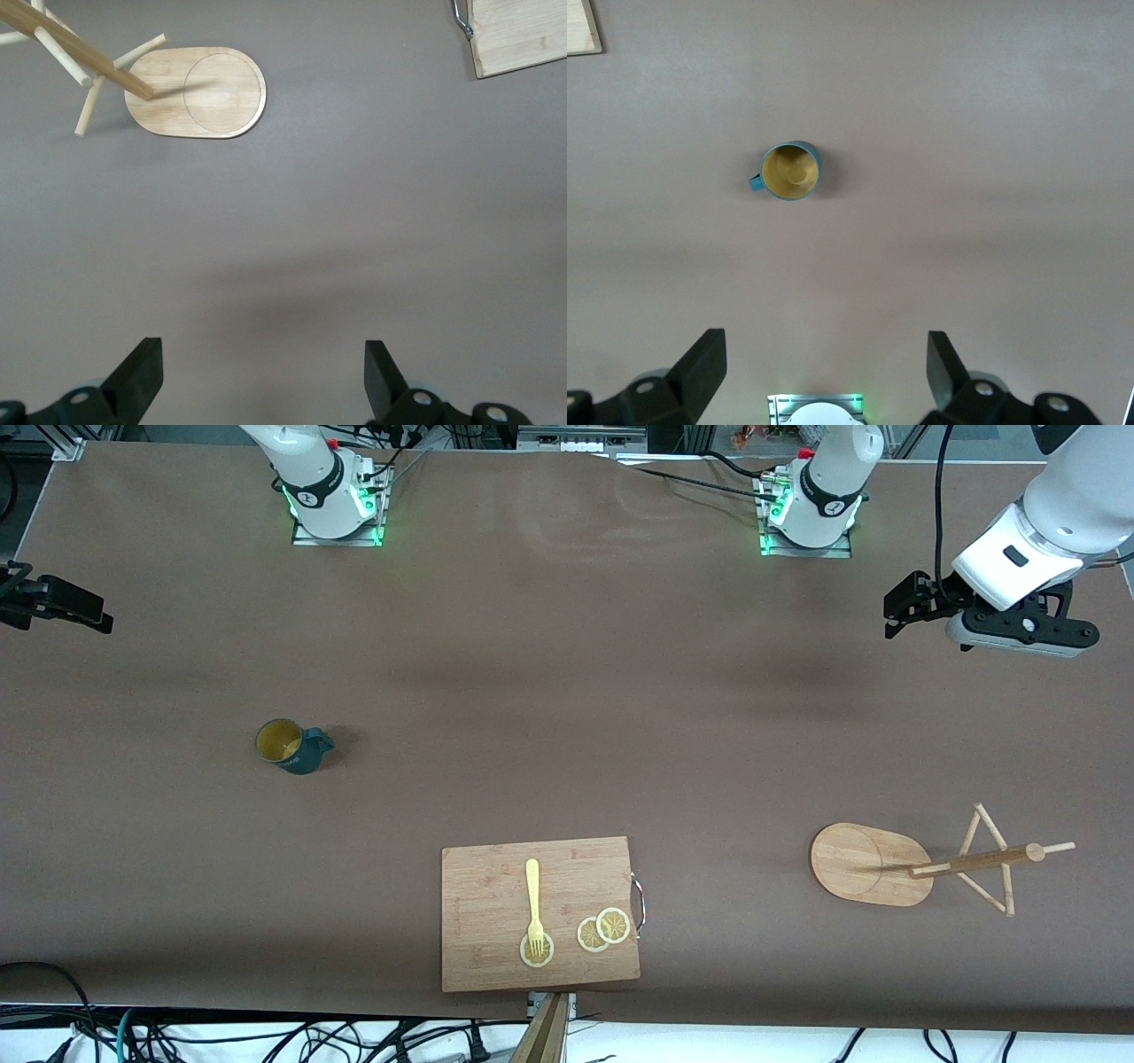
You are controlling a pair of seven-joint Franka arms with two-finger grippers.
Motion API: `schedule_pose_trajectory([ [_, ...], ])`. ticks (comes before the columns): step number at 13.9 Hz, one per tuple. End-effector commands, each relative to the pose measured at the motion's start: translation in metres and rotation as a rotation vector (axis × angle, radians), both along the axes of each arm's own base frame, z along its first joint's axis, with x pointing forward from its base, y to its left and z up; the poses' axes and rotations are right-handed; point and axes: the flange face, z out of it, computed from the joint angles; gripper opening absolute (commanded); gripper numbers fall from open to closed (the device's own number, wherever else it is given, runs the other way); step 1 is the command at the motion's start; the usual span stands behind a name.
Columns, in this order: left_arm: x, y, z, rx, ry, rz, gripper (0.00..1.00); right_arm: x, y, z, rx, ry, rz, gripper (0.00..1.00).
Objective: Pass cup and hang on rack
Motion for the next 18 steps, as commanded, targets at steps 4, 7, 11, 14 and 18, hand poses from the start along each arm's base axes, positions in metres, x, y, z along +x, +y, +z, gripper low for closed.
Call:
schedule_pose_trajectory([
  [4,-0.007,0.001,0.004,0.003,-0.005,-0.004,1.00,0.013,-0.005,-0.018,-0.015,0.040,-0.005,1.00],
  [7,-0.006,0.001,0.003,0.003,-0.003,-0.004,1.00,0.023,-0.006,-0.038,-0.011,0.063,-0.002,1.00],
  [11,-0.006,0.001,0.003,0.003,-0.003,-0.004,1.00,0.040,-0.011,-0.081,-0.015,0.122,-0.002,1.00],
  [14,-0.006,0.001,0.003,0.003,-0.003,-0.004,1.00,0.055,-0.003,-0.124,-0.006,0.137,0.002,1.00],
  [18,-0.006,0.001,0.003,0.003,-0.003,-0.004,1.00,0.056,0.000,-0.183,0.004,0.130,0.012,1.00],
])
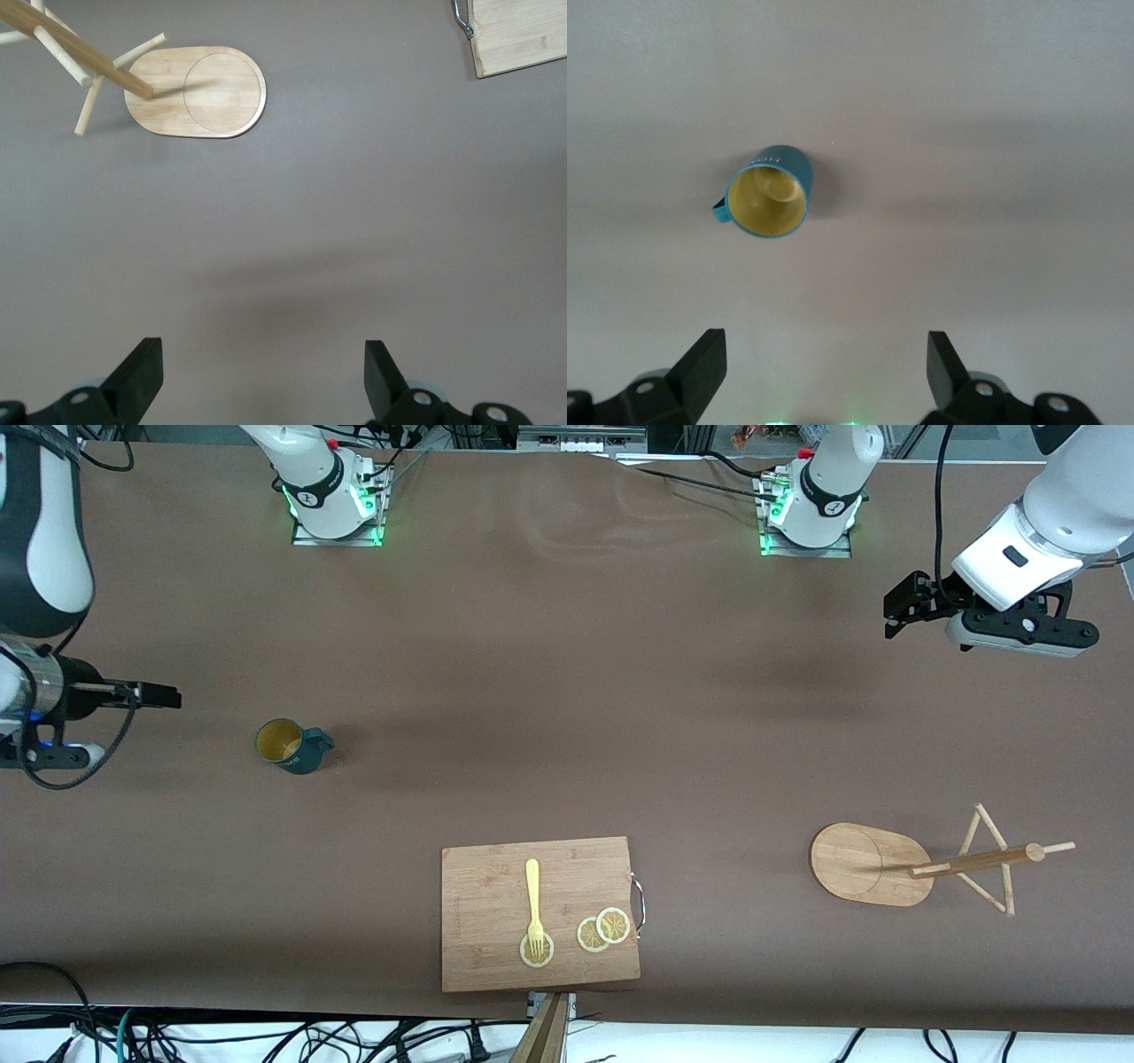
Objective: Pass cup and hang on rack
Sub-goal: 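Reach the right gripper down to the teal mug rim and grasp it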
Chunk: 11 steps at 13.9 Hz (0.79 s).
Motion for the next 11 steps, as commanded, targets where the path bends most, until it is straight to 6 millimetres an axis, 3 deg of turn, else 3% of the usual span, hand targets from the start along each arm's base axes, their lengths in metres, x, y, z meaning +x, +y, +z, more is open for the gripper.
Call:
schedule_pose_trajectory([
  [1,-0.006,0.000,0.003,0.003,-0.004,-0.004,1.00,-0.008,0.006,-0.038,-0.002,-0.013,0.000,1.00],
  [4,-0.006,0.000,0.003,0.003,-0.004,-0.004,1.00,-0.017,0.008,-0.083,0.003,-0.031,0.005,1.00],
  [11,-0.006,0.000,0.003,0.003,-0.004,-0.004,1.00,-0.028,0.012,-0.160,0.017,-0.087,0.012,1.00],
])
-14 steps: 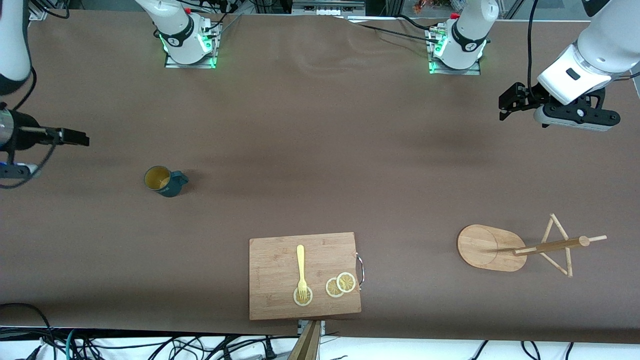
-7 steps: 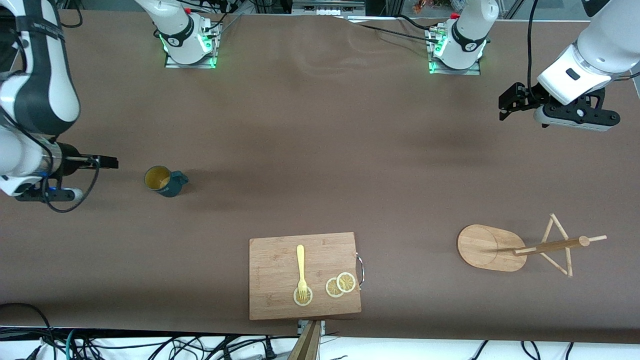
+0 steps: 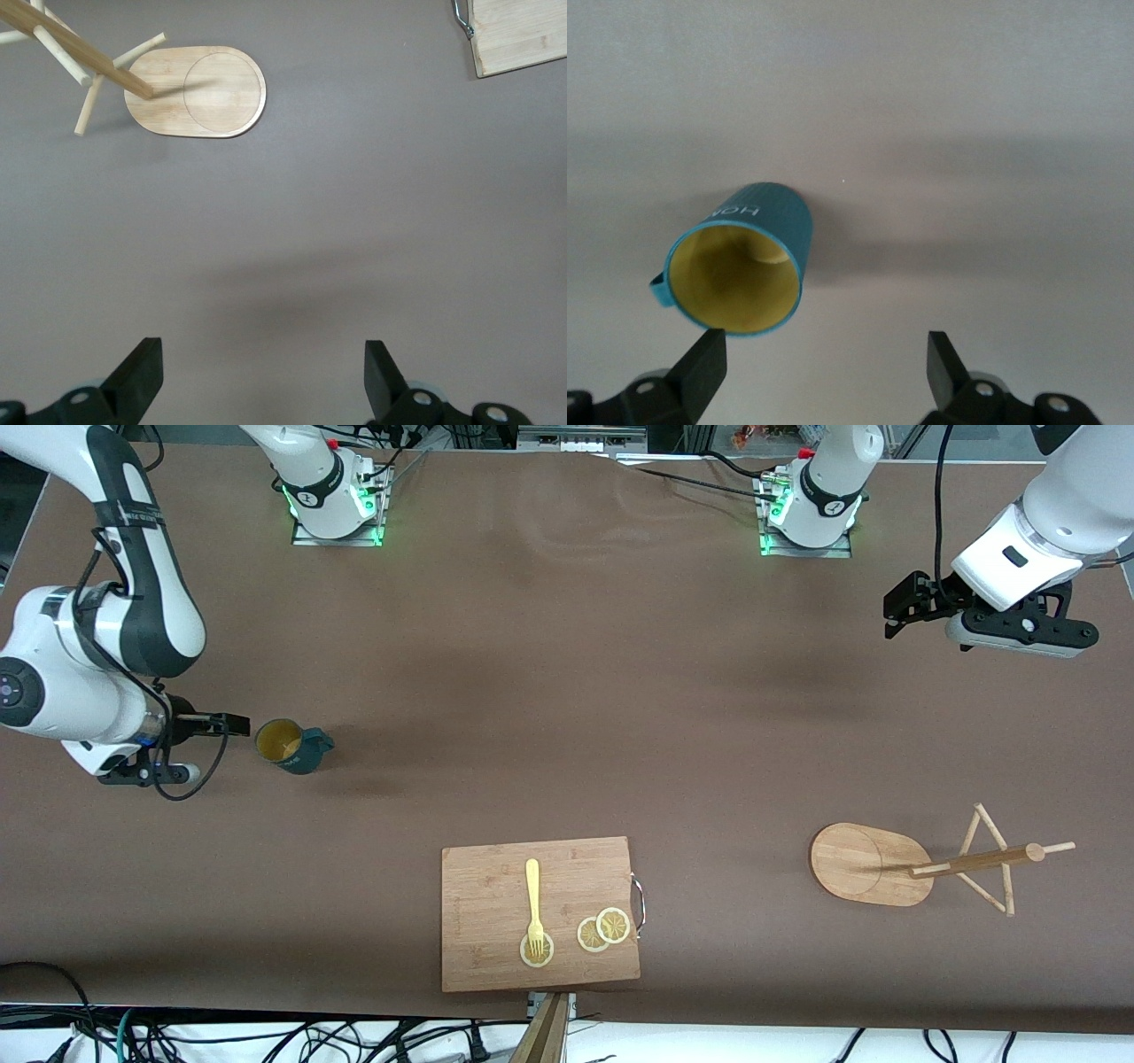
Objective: Pass cup and hang on rack
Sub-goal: 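Reach the right gripper down to the teal mug rim and grasp it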
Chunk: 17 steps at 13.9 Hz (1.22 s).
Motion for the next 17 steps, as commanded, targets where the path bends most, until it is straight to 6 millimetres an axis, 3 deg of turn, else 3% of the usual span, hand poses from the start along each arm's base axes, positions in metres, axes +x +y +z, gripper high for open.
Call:
schedule_pose_trajectory([
  [1,-0.006,0.000,0.003,0.003,-0.004,-0.004,1.00,-0.003,0.003,-0.026,0.008,-0.015,-0.012,1.00],
  [9,-0.006,0.000,0.004,0.002,-0.007,-0.004,1.00,-0.004,0.007,-0.072,0.037,-0.047,-0.026,1.00],
  [14,-0.006,0.000,0.004,0.002,-0.007,-0.004,1.00,-0.007,0.008,-0.076,0.037,-0.047,-0.021,0.99],
  [15,-0.006,0.000,0.004,0.002,-0.007,-0.004,1.00,-0.007,0.008,-0.075,0.036,-0.047,-0.021,0.84],
  [17,-0.006,0.000,0.004,0.002,-0.007,-0.004,1.00,-0.007,0.010,-0.073,0.038,-0.045,-0.018,0.43],
])
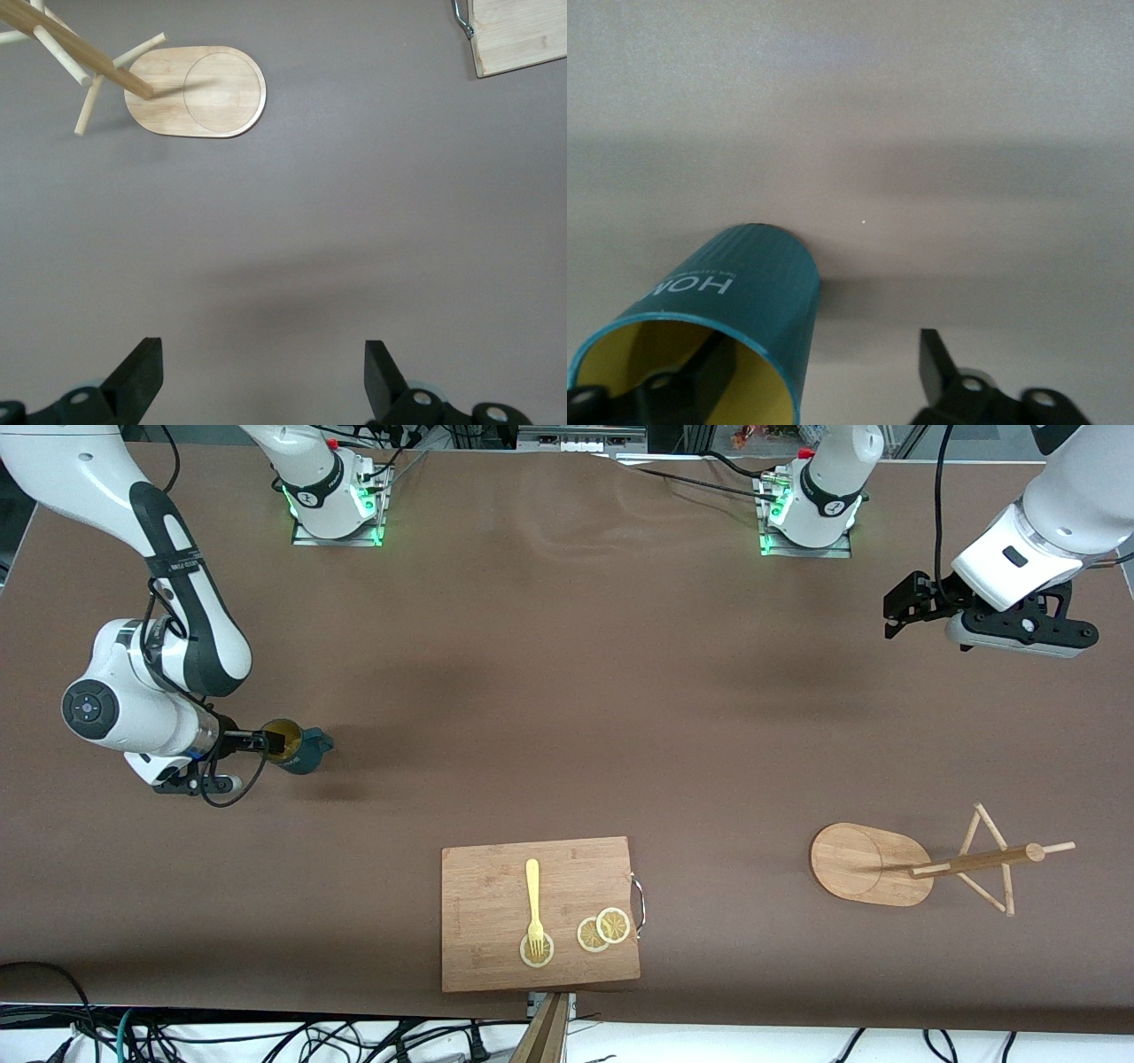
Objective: Pass cup and hang on rack
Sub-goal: 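Reach the right gripper down to the teal mug rim and grasp it, then carry the teal mug with the right gripper toward the table middle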
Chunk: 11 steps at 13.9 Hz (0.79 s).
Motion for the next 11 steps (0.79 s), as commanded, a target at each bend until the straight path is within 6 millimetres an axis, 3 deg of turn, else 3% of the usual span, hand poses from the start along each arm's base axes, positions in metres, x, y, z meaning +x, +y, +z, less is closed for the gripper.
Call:
schedule_pose_trajectory([
  [1,-0.006,0.000,0.004,0.002,-0.007,-0.004,1.00,-0.002,0.005,0.005,0.011,-0.009,-0.010,0.26],
  [3,-0.005,0.000,0.003,0.002,-0.006,-0.004,1.00,-0.002,0.005,0.006,0.012,-0.008,0.002,0.00],
  [7,-0.006,0.000,0.004,0.002,-0.007,-0.004,1.00,0.005,0.019,0.019,0.019,-0.015,0.015,0.00],
  [11,-0.005,0.000,0.003,0.002,-0.006,-0.004,1.00,0.026,0.065,0.048,0.038,-0.066,0.086,0.00],
])
